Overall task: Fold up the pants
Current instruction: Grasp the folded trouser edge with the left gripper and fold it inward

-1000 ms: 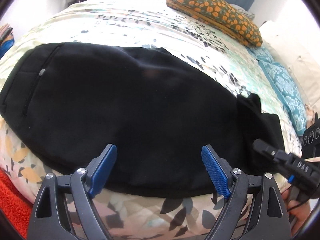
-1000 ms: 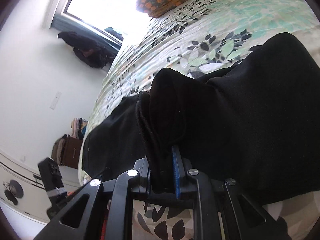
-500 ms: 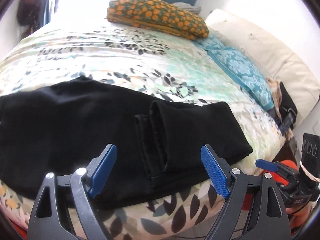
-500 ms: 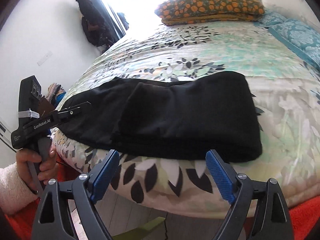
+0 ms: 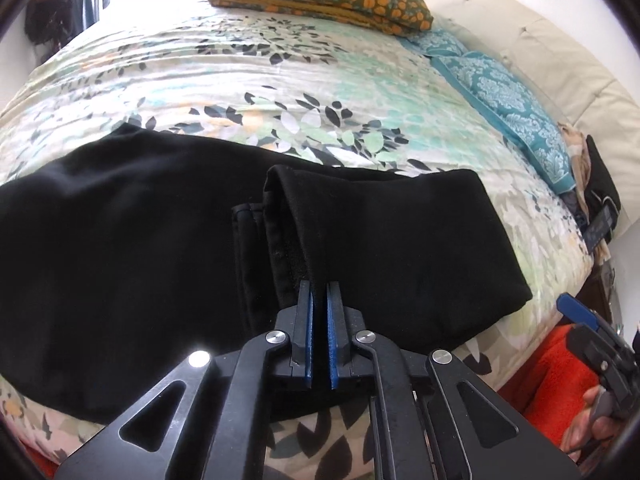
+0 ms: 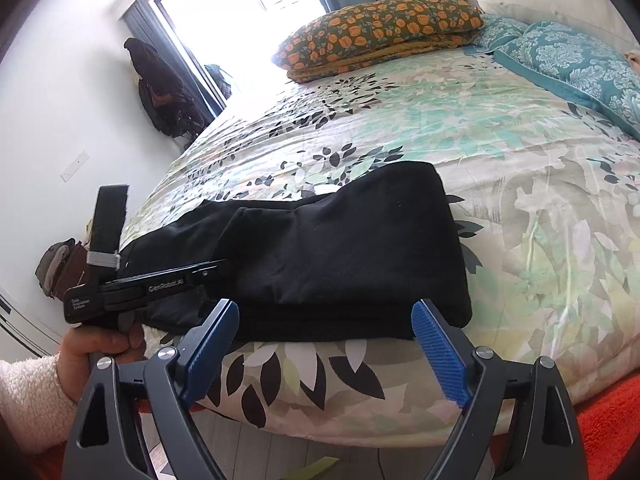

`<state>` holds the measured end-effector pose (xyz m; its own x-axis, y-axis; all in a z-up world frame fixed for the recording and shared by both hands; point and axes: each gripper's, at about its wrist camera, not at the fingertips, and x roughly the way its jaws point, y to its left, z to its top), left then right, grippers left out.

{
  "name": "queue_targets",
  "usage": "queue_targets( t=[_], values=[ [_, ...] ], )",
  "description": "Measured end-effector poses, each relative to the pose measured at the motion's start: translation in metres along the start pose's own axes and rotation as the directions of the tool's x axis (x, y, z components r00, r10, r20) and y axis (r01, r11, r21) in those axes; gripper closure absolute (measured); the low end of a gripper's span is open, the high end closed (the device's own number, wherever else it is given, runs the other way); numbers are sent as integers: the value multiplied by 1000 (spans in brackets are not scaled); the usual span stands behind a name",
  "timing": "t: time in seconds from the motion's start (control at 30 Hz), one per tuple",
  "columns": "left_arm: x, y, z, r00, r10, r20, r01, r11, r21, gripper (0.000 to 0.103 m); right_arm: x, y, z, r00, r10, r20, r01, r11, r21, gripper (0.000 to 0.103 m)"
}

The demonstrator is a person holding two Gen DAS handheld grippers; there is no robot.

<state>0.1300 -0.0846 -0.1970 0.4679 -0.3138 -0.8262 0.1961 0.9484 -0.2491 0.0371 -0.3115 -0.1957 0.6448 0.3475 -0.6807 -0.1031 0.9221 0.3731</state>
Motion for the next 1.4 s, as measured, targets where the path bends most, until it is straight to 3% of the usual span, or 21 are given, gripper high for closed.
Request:
queue_targets(
  t=[0.07, 0.2, 0.33, 0.4, 0.47, 0.5, 0.53, 0.67, 0.8, 0.83, 0.9, 0.93, 0.97, 1.03, 1.13, 1.2, 1.3, 1.4],
  values=[
    [-10, 4, -5, 1000, 11, 5, -11, 1000, 16, 99, -1, -12, 3, 995, -96, 12, 95, 995, 17, 15],
    [6, 14, -18, 997, 76, -34, -75, 997, 26, 99, 14, -23, 12, 982, -190, -2, 190, 981, 27, 15],
    [13, 16, -24, 995, 89, -41, -88, 996, 29, 97, 51, -20, 27, 960, -275, -44, 273, 960, -54, 15],
    [11, 17, -21, 994, 95, -49, -94, 995, 31, 89, 78, -13, 22, 947, -302, -114, 286, 949, -135, 15],
    [3, 29, -15, 993, 108, -47, -109, 994, -20, 66, 102, -3, 9, 925, -340, -168, 300, 927, -223, 15],
    [-6, 38, -12, 994, 110, -25, -111, 992, -65, 50, 105, 1, 5, 916, -372, -148, 329, 910, -252, 14],
    [-16, 48, -9, 993, 116, 12, -114, 987, -115, 44, 105, 4, 4, 915, -383, -126, 342, 903, -261, 13],
    [-44, 66, 11, 985, 136, 111, -111, 973, -204, 44, 104, 2, 2, 916, -380, -126, 341, 905, -253, 11],
    [-37, 27, 19, 989, 71, 127, -63, 996, -63, 44, 104, -2, 2, 918, -375, -127, 340, 912, -232, 9],
    [-30, 15, 17, 991, 75, 115, -74, 997, -13, 44, 103, -3, 2, 919, -372, -127, 339, 913, -227, 9],
    [-10, 0, 14, 976, 204, 77, -208, 977, 47, 44, 104, -3, 1, 922, -366, -128, 334, 917, -220, 9],
    [0, 3, 12, 960, 276, 44, -277, 960, 39, 44, 103, -3, 1, 923, -364, -128, 332, 918, -218, 9],
    [8, 9, 9, 958, 287, 4, -287, 958, 19, 44, 103, -3, 1, 924, -361, -127, 330, 919, -217, 9],
    [21, 26, 3, 974, 215, -76, -218, 975, -35, 43, 101, -3, 0, 926, -356, -125, 324, 921, -216, 9],
    [35, 36, -1, 979, 148, -142, -159, 985, -68, 38, 99, -4, 0, 930, -346, -125, 316, 925, -212, 9],
    [35, 42, 0, 985, 106, -139, -121, 988, -101, 39, 100, -5, 0, 930, -345, -129, 314, 926, -210, 9],
    [34, 48, 3, 988, 41, -149, -64, 987, -150, 90, 97, -4, 4, 932, -336, -134, 305, 929, -208, 9],
    [30, 55, 5, 990, 11, -143, -35, 985, -168, 94, 85, -4, 8, 937, -330, -110, 304, 931, -201, 9]
  ],
)
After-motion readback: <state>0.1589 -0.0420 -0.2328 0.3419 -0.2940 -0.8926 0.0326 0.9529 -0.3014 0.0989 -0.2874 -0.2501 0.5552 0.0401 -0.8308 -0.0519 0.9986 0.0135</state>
